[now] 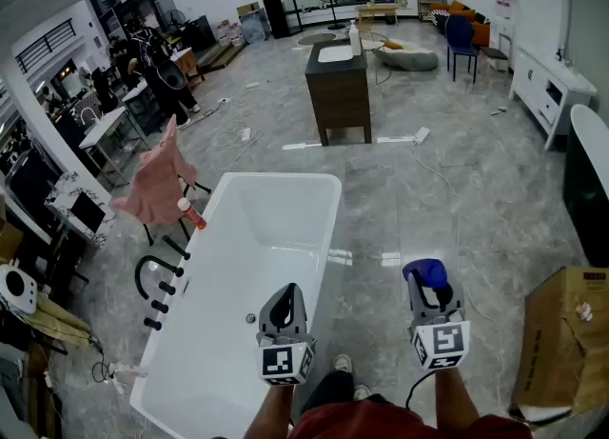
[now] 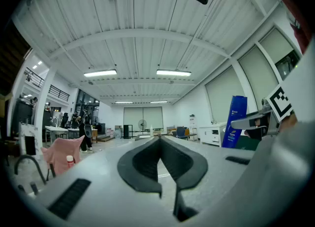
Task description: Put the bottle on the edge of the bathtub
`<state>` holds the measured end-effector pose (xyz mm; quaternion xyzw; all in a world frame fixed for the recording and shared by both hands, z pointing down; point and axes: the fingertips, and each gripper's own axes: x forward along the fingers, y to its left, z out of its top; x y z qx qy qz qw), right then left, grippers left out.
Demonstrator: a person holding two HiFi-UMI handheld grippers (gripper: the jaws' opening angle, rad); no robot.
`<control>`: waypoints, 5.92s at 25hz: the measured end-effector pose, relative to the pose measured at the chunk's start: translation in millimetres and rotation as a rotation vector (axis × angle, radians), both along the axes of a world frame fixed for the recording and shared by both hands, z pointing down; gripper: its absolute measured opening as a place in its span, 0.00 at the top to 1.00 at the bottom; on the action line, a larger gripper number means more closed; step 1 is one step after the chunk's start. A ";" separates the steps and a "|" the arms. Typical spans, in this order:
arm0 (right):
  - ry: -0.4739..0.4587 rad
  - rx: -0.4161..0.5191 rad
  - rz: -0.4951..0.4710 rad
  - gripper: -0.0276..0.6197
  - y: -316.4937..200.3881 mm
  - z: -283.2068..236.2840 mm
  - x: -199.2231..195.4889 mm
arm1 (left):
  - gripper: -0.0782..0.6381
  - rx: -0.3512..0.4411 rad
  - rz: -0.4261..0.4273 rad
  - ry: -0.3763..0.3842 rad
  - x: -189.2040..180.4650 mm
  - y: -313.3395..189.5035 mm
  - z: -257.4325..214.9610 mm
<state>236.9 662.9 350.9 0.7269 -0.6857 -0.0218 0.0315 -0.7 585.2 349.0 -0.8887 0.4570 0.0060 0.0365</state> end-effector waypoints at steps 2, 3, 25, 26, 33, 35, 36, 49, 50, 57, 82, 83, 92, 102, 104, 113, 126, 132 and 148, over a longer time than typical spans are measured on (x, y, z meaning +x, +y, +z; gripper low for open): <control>0.002 -0.013 0.023 0.73 -2.0 0.6 16.8 | 0.88 0.006 0.025 -0.007 21.5 -6.1 -2.1; 0.004 -0.017 0.031 0.73 -4.1 1.8 25.3 | 0.88 0.008 0.035 -0.011 32.0 -9.6 -1.3; -0.001 -0.068 0.024 0.73 -288.6 25.3 171.5 | 0.88 -0.011 -0.012 0.011 174.6 -293.8 36.1; 0.001 -0.071 0.010 0.73 -303.8 24.4 172.6 | 0.88 -0.012 -0.024 0.014 174.9 -305.3 36.8; 0.032 -0.071 -0.100 0.73 -386.9 16.6 162.6 | 0.88 0.004 -0.094 0.045 169.2 -366.5 23.0; 0.029 -0.069 -0.123 0.73 -404.4 16.5 160.5 | 0.88 0.000 -0.113 0.039 166.8 -378.0 23.3; 0.028 -0.070 -0.132 0.73 -411.5 16.6 159.3 | 0.88 -0.007 -0.123 0.029 164.8 -382.5 24.2; 0.018 -0.019 -0.334 0.73 -558.2 10.1 196.4 | 0.88 0.014 -0.343 0.007 190.1 -479.8 16.0; 0.021 -0.014 -0.355 0.73 -571.5 7.3 202.7 | 0.88 0.016 -0.362 0.004 197.3 -489.3 14.2; 0.029 0.003 -0.450 0.73 -656.6 -0.4 262.5 | 0.88 0.028 -0.462 -0.011 258.4 -554.0 6.5; 0.029 -0.020 -0.672 0.73 -841.8 28.1 234.0 | 0.88 0.011 -0.682 0.024 241.0 -694.4 33.8; 0.035 -0.020 -0.692 0.73 -850.8 27.7 221.7 | 0.88 0.012 -0.702 0.021 230.4 -697.5 34.0; 0.051 -0.023 -0.901 0.73 -917.0 21.4 69.6 | 0.88 0.000 -0.933 0.021 96.5 -708.3 39.1; 0.050 -0.024 -1.140 0.73 -928.1 25.6 -87.6 | 0.88 0.012 -1.148 0.016 -21.5 -684.1 40.5; 0.052 -0.032 -1.187 0.73 -925.3 27.9 -113.9 | 0.88 0.015 -1.188 0.010 -39.7 -674.3 40.2; 0.081 -0.046 -1.398 0.73 -914.1 43.6 -221.5 | 0.88 0.005 -1.387 0.028 -105.1 -635.3 59.9; 0.147 -0.167 -1.644 0.73 -958.3 120.5 -340.6 | 0.88 -0.039 -1.625 0.056 -165.7 -664.2 109.7; 0.180 -0.240 -1.737 0.73 -984.2 153.6 -374.4 | 0.88 -0.120 -1.688 0.098 -178.4 -696.7 133.3; 0.284 -0.392 -1.908 0.73 -1013.9 288.6 -439.2 | 0.88 -0.223 -1.785 0.143 -209.4 -760.7 237.0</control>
